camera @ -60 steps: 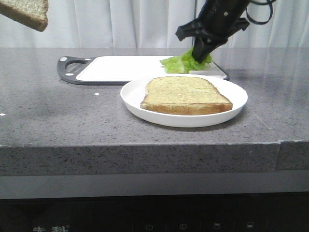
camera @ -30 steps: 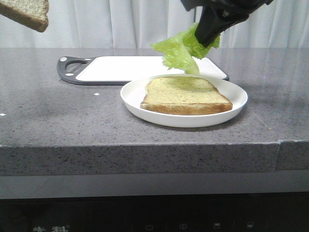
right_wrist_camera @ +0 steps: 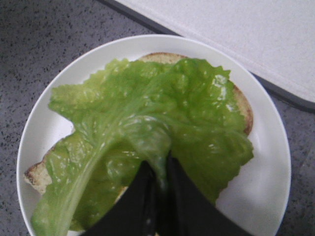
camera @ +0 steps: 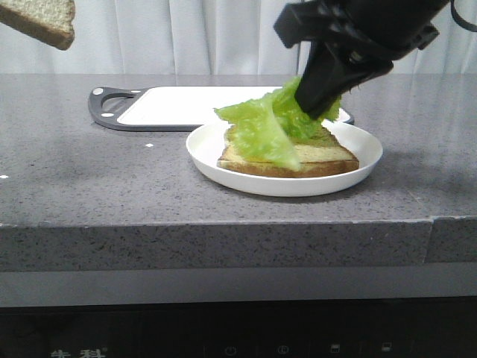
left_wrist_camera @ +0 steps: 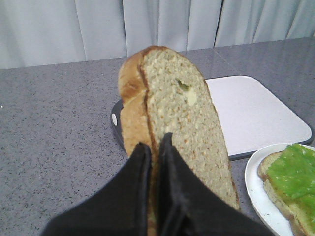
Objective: Left arm grabs bread, right arm adds lettuce
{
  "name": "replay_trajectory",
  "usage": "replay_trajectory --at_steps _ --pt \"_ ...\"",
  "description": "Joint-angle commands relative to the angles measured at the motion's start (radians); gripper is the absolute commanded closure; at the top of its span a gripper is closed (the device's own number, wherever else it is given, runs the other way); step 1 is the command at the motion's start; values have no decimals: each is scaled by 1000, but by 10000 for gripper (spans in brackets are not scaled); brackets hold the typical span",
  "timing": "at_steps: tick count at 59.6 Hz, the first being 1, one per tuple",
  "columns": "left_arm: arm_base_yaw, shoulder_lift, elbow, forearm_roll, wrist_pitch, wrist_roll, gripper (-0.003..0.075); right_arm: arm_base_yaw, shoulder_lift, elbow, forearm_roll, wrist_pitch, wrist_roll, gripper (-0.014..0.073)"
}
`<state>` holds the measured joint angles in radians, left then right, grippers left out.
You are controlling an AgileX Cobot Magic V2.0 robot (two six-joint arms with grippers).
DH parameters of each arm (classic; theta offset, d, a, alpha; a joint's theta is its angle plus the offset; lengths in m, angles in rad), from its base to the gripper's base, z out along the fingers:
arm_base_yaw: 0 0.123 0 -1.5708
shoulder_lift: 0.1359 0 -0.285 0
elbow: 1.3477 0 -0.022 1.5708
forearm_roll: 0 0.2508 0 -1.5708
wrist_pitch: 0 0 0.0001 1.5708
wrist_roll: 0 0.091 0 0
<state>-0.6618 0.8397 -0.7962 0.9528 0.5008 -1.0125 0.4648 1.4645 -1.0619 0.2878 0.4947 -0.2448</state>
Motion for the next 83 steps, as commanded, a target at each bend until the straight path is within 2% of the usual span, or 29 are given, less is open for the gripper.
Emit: replay_trajectory --at_steps 1,23,30,39,44,48,57,62,70,75,80,83 --pt "0 -9 -28 25 -38 -10 741 -1 -40 -20 16 -47 -7 596" --pt "0 -9 -28 25 -38 -10 741 -1 -56 -23 16 -74 -7 251" --pt "0 -9 -28 25 -38 -10 741 -1 -102 -32 16 -93 -7 202" --pt "0 -9 -28 10 -35 -10 741 -4 -187 -36 15 -109 -7 200" --pt "0 -9 -28 -29 -35 -10 741 -4 -250 -36 9 -91 -7 218" --pt "0 -1 -30 -70 -35 -10 741 -4 -300 -32 -5 -76 -7 284" --pt "0 62 -62 -175 -48 -10 741 -4 -459 36 -35 -84 -7 558" --pt "0 118 -91 -267 -121 13 741 -4 -562 93 -48 -99 -7 661" --pt "0 208 -140 -476 -284 95 740 -17 -711 189 -111 -106 -5 654" --pt "0 271 -178 -633 -331 187 740 -48 -786 225 -120 -68 -5 654" --pt "0 330 -234 -830 -331 338 740 -93 -850 237 -121 -17 -3 654" --pt "0 362 -267 -953 -316 481 740 -108 -876 241 -121 -12 10 654"
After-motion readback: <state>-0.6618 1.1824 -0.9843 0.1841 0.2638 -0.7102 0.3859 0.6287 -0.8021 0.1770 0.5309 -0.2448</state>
